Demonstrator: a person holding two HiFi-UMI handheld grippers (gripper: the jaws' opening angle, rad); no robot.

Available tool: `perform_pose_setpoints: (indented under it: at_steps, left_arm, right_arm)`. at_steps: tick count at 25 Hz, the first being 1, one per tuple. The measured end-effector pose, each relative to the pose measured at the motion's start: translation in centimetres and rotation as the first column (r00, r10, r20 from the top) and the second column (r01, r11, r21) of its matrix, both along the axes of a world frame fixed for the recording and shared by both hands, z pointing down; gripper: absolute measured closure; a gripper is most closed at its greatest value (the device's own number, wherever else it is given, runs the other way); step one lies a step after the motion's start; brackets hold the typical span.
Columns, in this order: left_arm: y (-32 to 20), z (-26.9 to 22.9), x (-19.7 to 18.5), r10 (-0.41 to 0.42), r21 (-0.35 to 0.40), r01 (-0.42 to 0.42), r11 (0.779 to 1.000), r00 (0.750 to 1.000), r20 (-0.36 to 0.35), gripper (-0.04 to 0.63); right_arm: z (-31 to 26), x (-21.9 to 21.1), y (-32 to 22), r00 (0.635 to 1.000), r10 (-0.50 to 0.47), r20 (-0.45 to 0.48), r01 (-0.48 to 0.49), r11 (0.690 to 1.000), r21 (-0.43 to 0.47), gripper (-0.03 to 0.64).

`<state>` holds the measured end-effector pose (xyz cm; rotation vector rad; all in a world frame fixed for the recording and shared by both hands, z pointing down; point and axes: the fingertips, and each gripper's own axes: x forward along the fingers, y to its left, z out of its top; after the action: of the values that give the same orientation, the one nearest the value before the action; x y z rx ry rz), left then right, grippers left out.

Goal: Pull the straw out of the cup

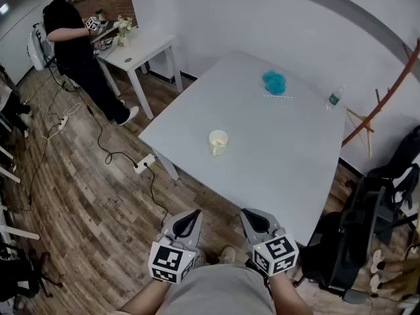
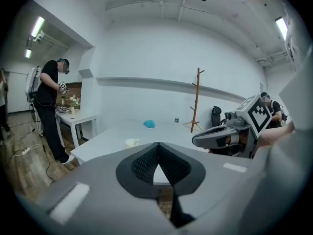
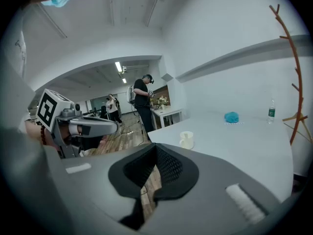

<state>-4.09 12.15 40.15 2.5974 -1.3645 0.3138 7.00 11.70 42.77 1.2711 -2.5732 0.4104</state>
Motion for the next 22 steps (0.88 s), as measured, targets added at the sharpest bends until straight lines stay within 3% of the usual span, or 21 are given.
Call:
perform_pose_setpoints:
  at_steps: [22]
  left_arm:
    - [3.2,0.9,-6.1,0.052,-0.003,-0.052,0.999,0.998,-0.020,0.575]
  right_arm:
    - [0.0,-4.2,2.7,0.993,0.113,0.034,-0.113,0.994,0.007,0.611]
